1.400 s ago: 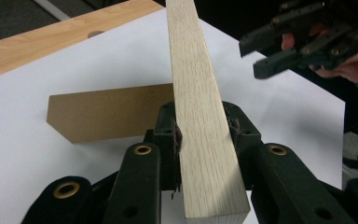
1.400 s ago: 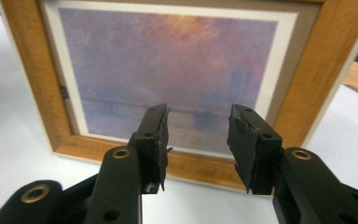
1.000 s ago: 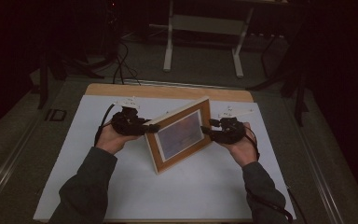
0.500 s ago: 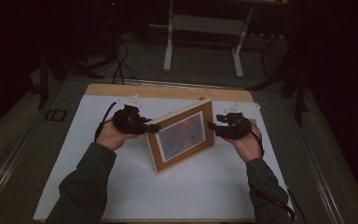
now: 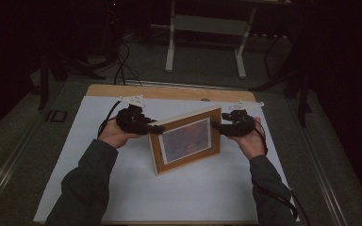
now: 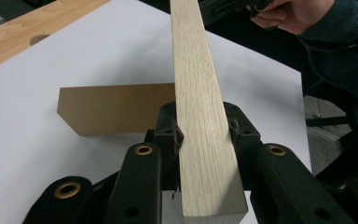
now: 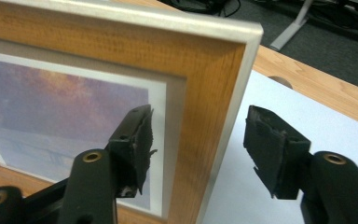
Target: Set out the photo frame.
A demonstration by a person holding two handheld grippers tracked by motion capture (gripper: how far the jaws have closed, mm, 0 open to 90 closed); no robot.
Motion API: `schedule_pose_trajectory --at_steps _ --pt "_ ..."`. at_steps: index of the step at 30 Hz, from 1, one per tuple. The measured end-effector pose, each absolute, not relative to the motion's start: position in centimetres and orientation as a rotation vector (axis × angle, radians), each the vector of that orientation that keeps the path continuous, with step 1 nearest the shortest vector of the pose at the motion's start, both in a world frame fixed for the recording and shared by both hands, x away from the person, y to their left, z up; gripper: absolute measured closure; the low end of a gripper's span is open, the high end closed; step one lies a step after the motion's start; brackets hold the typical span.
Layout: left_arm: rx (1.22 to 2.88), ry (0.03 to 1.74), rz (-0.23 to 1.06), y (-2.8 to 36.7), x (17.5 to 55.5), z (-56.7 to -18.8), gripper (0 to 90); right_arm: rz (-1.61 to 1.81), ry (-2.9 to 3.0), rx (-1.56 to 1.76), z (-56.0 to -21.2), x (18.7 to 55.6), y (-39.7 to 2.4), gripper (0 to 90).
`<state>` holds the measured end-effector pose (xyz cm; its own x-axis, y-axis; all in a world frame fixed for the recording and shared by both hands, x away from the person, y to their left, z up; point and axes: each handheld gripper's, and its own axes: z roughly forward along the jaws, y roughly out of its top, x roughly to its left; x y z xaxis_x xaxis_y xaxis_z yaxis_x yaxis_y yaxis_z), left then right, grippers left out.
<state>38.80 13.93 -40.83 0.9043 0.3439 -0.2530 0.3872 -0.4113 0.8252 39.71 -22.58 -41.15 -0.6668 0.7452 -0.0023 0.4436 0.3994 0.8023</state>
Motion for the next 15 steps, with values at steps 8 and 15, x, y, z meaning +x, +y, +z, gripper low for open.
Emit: schedule_pose_trajectory --at_steps 8,15 --pt "1.968 0.597 -0.06 14.1 38.7 -41.2 70.0 1.174 2.319 1.018 -41.1 40.3 -23.1 35.8" --pt "1.919 0.687 0.029 14.5 37.3 -41.2 64.0 1.161 2.342 1.032 -41.5 40.8 -23.1 35.7"
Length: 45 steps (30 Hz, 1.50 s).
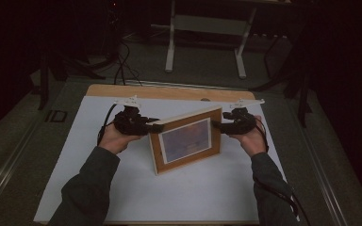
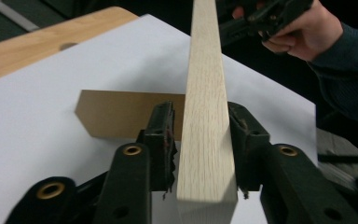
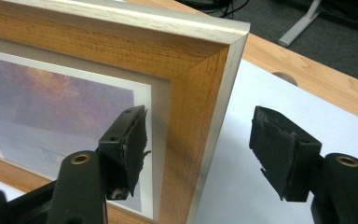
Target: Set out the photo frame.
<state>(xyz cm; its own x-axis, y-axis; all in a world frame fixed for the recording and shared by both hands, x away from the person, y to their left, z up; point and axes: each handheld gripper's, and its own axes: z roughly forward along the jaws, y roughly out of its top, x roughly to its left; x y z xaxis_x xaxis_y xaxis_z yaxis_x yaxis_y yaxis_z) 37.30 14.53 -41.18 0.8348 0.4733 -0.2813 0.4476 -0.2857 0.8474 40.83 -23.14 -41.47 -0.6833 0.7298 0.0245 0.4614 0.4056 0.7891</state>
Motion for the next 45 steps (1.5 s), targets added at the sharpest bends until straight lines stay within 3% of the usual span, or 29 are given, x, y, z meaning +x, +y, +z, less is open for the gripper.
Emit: schedule_pose_trajectory --at_steps 3,8,15,20,45 --pt "1.903 0.733 0.048 14.9 36.8 -41.6 58.6 1.184 2.348 1.032 -41.6 41.1 -23.1 35.7" --pt "1.854 0.767 0.037 15.7 35.9 -42.4 58.5 1.22 2.355 1.023 -41.6 41.5 -22.8 34.5" --pt "1.877 0.796 0.037 15.3 35.3 -42.7 60.7 1.241 2.41 0.944 -41.5 42.4 -22.1 25.3" --pt "1.879 0.799 0.04 15.1 35.4 -42.7 70.6 1.282 2.436 0.916 -41.5 42.8 -22.1 27.9" --pt "1.872 0.802 0.042 15.2 36.3 -42.7 71.6 1.42 2.47 0.928 -42.2 43.5 -22.8 34.3"
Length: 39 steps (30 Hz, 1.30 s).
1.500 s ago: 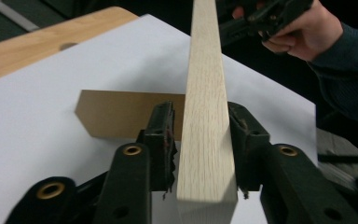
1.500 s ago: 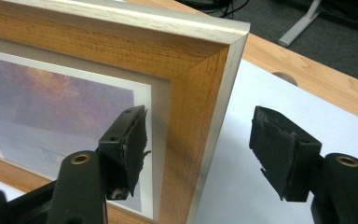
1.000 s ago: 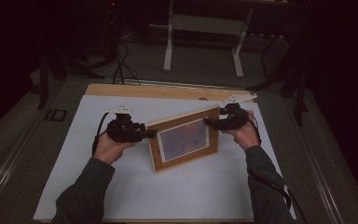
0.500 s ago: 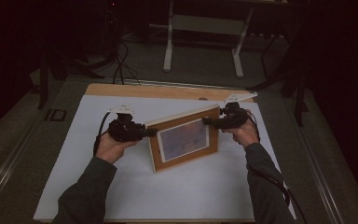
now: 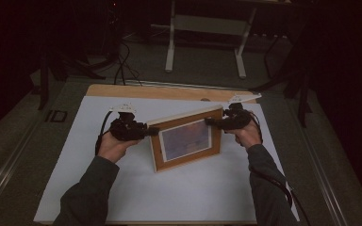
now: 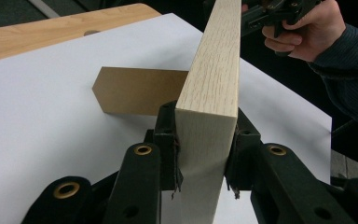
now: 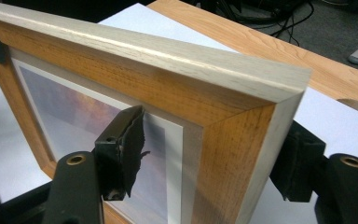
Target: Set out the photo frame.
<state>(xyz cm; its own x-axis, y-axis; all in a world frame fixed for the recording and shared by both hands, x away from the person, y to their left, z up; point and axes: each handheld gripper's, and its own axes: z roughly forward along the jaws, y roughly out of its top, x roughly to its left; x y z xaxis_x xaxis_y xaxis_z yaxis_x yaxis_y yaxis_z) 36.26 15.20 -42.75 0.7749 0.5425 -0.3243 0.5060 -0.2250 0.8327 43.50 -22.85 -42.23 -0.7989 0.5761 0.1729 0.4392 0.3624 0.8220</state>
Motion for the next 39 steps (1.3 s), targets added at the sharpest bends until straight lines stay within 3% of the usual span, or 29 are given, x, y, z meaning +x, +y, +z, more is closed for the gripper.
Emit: schedule_pose_trajectory --at_steps 12,39 --pt "1.869 0.787 0.033 15.3 36.8 -42.8 71.3 1.448 2.454 0.965 -42.3 43.4 -23.3 37.8" --pt "1.813 0.776 0.016 15.5 39.2 -43.5 63.0 1.52 2.425 1.044 -42.8 41.3 -25.3 54.8"
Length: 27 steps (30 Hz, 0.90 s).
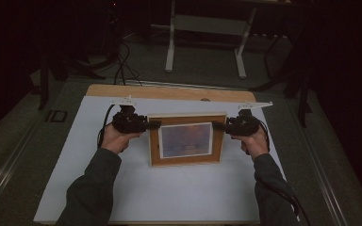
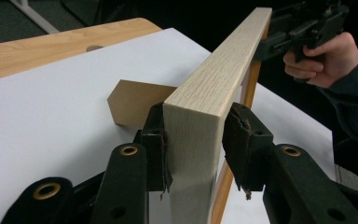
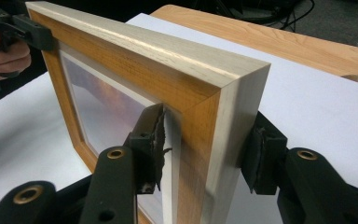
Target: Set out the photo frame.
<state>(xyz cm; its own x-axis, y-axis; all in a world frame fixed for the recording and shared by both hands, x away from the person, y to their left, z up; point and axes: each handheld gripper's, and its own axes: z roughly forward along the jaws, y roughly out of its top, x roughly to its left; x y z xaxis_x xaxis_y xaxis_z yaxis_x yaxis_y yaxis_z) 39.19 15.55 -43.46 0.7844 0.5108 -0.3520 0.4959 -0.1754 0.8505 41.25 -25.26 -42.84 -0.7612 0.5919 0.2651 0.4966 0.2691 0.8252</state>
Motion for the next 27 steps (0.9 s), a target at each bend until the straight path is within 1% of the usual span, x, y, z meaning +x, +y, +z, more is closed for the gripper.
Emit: schedule_pose_trajectory --at_steps 27 --pt "1.779 0.79 -0.005 16.2 40.1 -43.7 58.5 1.555 2.42 1.065 -43.3 39.9 -25.2 60.3"
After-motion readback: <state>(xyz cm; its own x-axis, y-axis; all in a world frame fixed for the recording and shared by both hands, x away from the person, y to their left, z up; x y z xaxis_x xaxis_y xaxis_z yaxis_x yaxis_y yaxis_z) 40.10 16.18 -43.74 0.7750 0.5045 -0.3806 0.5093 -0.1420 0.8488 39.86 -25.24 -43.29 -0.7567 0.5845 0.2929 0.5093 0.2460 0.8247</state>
